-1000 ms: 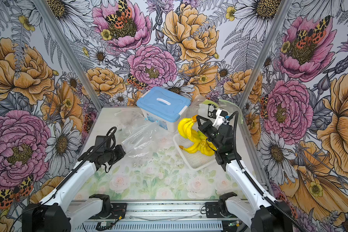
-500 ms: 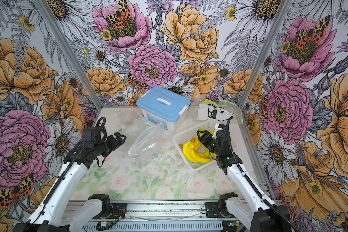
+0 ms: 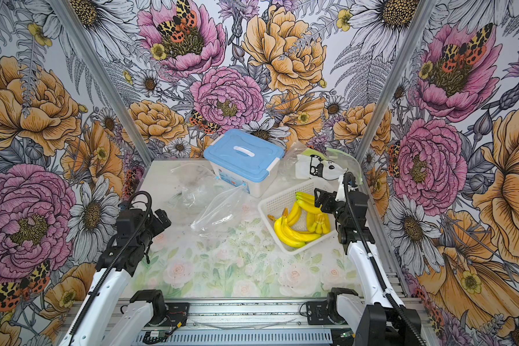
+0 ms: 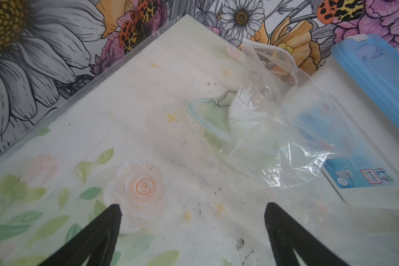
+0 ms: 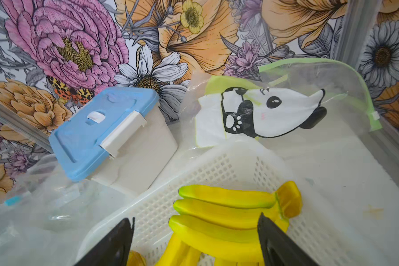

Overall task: Open the zip-top bag and take out the banana
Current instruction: Reset both arms

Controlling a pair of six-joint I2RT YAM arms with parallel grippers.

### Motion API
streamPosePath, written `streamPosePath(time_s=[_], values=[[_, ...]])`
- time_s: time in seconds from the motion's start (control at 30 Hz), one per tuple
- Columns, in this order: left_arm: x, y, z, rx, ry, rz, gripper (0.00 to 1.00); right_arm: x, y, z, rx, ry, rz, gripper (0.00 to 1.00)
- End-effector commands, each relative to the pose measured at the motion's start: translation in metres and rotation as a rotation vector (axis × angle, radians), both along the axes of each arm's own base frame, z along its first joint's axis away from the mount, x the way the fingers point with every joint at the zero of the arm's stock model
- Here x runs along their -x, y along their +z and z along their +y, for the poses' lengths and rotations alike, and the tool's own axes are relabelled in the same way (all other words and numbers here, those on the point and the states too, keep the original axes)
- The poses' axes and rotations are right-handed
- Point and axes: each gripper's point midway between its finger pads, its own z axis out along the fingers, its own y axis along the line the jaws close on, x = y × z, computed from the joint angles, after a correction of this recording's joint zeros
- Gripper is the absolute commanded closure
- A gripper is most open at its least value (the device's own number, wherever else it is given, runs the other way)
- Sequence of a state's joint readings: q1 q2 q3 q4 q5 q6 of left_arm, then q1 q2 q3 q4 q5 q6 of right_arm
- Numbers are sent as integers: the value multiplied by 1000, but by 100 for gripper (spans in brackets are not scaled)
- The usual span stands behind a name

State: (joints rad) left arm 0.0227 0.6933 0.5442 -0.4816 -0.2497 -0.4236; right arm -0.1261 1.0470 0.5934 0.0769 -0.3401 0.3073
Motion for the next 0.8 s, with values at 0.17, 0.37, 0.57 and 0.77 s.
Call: streamPosePath(time_s=[0.17, 0.37, 0.57, 0.77], values=[[-13, 12, 22, -219, 32, -353, 1, -18, -53, -18, 210, -14, -155, 11], [-32, -11, 18, -285, -45, -356, 1, -35, -65, -24, 215, -24, -186, 11], [-75, -12, 11, -305, -105, -377, 1, -33, -71, -25, 225, -43, -209, 11], [-119, -27, -23, -385, -246, -374, 1, -24, -73, -28, 231, -82, -279, 9]])
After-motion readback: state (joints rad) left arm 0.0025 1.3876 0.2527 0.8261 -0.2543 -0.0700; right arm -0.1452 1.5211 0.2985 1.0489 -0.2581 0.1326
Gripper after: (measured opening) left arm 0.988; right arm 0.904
